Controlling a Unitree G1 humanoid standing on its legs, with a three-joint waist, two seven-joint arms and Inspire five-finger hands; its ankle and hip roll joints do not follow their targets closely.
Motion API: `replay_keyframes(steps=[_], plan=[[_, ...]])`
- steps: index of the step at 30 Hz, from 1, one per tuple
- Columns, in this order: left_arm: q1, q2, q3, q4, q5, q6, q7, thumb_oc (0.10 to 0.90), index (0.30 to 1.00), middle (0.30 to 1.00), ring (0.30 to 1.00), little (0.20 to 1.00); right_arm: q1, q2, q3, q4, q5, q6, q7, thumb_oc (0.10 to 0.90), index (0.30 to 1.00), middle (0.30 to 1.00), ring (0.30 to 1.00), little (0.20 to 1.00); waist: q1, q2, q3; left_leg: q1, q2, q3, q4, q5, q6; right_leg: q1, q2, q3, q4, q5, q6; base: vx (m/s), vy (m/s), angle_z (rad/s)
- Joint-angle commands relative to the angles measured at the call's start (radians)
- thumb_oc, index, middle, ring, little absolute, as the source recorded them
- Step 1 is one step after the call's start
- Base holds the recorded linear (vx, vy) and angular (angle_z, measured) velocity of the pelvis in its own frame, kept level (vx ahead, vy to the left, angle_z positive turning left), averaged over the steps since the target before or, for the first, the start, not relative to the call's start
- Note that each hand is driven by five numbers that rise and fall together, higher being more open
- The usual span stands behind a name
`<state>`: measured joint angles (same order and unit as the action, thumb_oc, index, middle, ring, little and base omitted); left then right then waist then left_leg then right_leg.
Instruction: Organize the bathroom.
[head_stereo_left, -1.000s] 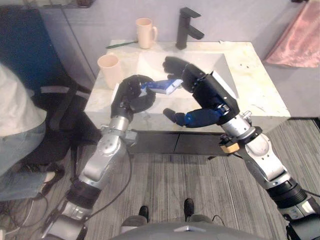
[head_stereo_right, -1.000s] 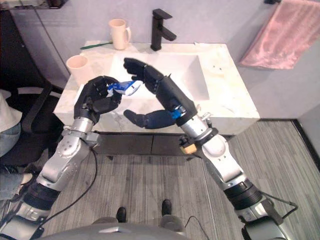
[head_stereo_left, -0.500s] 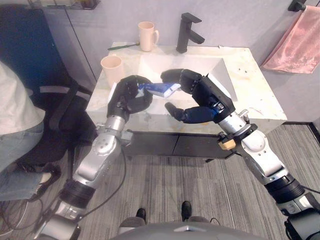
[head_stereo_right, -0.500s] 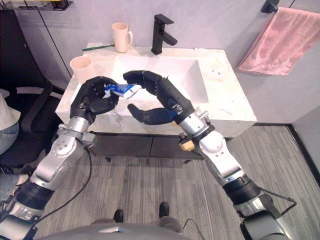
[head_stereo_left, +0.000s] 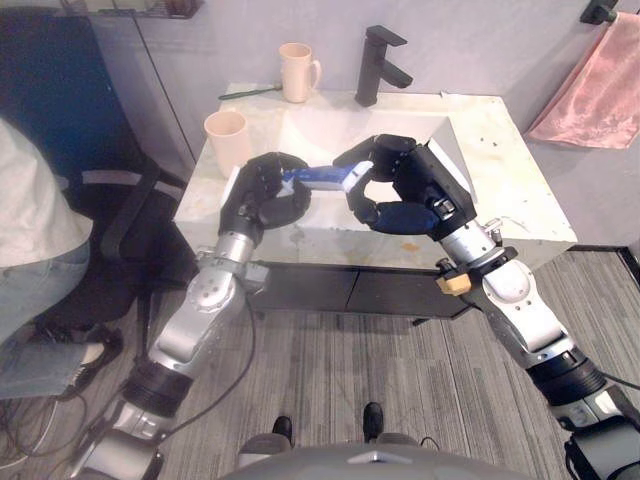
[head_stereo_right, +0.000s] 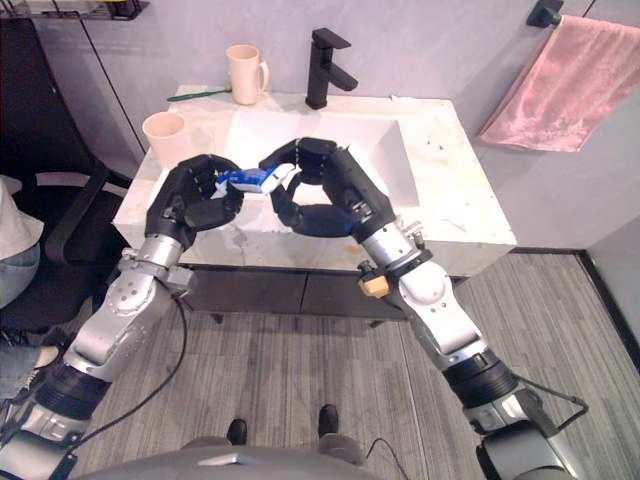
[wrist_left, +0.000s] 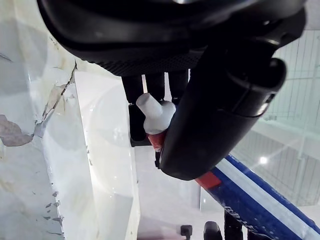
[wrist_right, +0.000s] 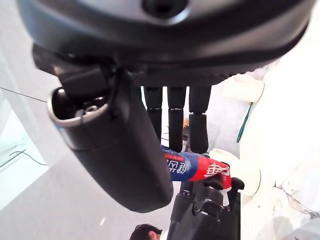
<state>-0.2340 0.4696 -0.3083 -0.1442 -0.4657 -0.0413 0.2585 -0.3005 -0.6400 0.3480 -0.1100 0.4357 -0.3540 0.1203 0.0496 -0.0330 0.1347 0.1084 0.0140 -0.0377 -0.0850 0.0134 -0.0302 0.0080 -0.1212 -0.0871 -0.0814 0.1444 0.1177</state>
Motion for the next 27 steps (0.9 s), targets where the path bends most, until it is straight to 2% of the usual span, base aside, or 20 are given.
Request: replay_keyframes(steps=[1,4,8,11,15,18,19,24,26,27], plan=[[-0.113,-0.009,0.045,0.01,0.024,-0.1,0.033,0.8,0.9,0.9,0.9,0.9,-0.089,0.027,-0.021,-0.04,0.029,-0.099,0.007,0.4,0.3,0.3,0.3,0.3,0.003,-0.009,-0.107,-0.05,-0.034,-0.008,-0.002,-0.037,0.037,0.082,-0.004,-0.059,-0.005,-0.132,0.029,0.0,0.0,0.0],[-0.109,-0.006,0.051,0.024,0.063,-0.091,0.065,0.8,0.9,0.9,0.9,0.9,-0.103,0.025,-0.03,-0.029,0.016,-0.1,-0.018,0.4,0.3,0.3,0.3,0.3,0.009,-0.01,-0.107,-0.049,-0.035,-0.012,-0.002,-0.036,0.036,0.085,-0.005,-0.063,-0.006,-0.132,0.029,0.0,0.012,0.01],[-0.078,0.006,0.083,0.044,0.141,-0.095,0.136,0.8,0.9,0.9,0.9,0.9,-0.132,0.021,-0.045,-0.02,-0.027,-0.121,-0.105,0.4,0.3,0.3,0.3,0.3,0.027,-0.015,-0.106,-0.051,-0.035,-0.02,-0.002,-0.036,0.034,0.088,-0.008,-0.075,-0.005,-0.133,0.029,0.0,0.036,0.05],[-0.054,0.018,0.109,0.038,0.185,-0.097,0.149,0.8,0.9,0.9,0.9,0.9,-0.16,0.011,-0.066,-0.02,-0.053,-0.121,-0.176,0.4,0.3,0.3,0.3,0.3,0.041,-0.019,-0.105,-0.051,-0.035,-0.027,-0.002,-0.038,0.034,0.092,-0.01,-0.084,-0.003,-0.136,0.027,0.0,0.043,0.07],[0.0,0.045,0.151,-0.007,0.301,-0.102,0.163,0.8,0.9,0.9,0.9,0.9,-0.211,-0.004,-0.109,-0.01,-0.134,-0.139,-0.334,0.4,0.3,0.3,0.3,0.3,0.079,-0.027,-0.099,-0.053,-0.04,-0.049,-0.002,-0.04,0.037,0.098,-0.016,-0.107,0.002,-0.14,0.026,0.0,0.051,0.11],[0.04,0.062,0.173,-0.034,0.33,-0.122,0.154,0.8,0.9,0.9,0.9,0.9,-0.235,-0.018,-0.131,-0.012,-0.174,-0.148,-0.412,0.4,0.3,0.3,0.3,0.3,0.099,-0.033,-0.096,-0.055,-0.044,-0.062,-0.002,-0.042,0.038,0.101,-0.021,-0.119,0.007,-0.142,0.025,-0.01,0.072,0.26],[0.078,0.074,0.189,-0.073,0.337,-0.129,0.126,0.8,0.9,0.9,0.9,0.9,-0.263,-0.034,-0.146,-0.009,-0.196,-0.137,-0.467,0.4,0.3,0.3,0.3,0.3,0.122,-0.039,-0.093,-0.058,-0.05,-0.076,-0.002,-0.043,0.04,0.103,-0.026,-0.13,0.011,-0.141,0.023,-0.02,0.064,0.21],[0.146,0.096,0.192,-0.131,0.372,-0.177,0.108,0.8,0.9,0.9,0.9,0.9,-0.327,-0.07,-0.158,0.017,-0.282,-0.129,-0.636,0.4,0.3,0.3,0.3,0.3,0.168,-0.048,-0.081,-0.062,-0.063,-0.109,-0.002,-0.045,0.051,0.108,-0.046,-0.148,0.046,-0.137,0.02,-0.03,0.083,0.27],[0.166,0.11,0.186,-0.137,0.345,-0.188,0.092,0.8,0.9,0.9,0.9,0.9,-0.342,-0.088,-0.177,0.047,-0.302,-0.145,-0.704,0.4,0.3,0.3,0.3,0.3,0.181,-0.051,-0.072,-0.064,-0.077,-0.14,-0.002,-0.041,0.066,0.084,-0.069,-0.135,0.13,-0.095,0.025,-0.04,0.102,0.19],[0.177,0.113,0.174,-0.129,0.325,-0.198,0.079,0.8,0.9,0.9,0.9,0.9,-0.353,-0.098,-0.19,0.067,-0.343,-0.158,-0.772,0.4,0.3,0.3,0.3,0.3,0.183,-0.047,-0.059,-0.063,-0.088,-0.17,0.002,-0.034,0.079,0.042,-0.089,-0.108,0.228,-0.041,0.029,-0.03,0.123,0.37]])
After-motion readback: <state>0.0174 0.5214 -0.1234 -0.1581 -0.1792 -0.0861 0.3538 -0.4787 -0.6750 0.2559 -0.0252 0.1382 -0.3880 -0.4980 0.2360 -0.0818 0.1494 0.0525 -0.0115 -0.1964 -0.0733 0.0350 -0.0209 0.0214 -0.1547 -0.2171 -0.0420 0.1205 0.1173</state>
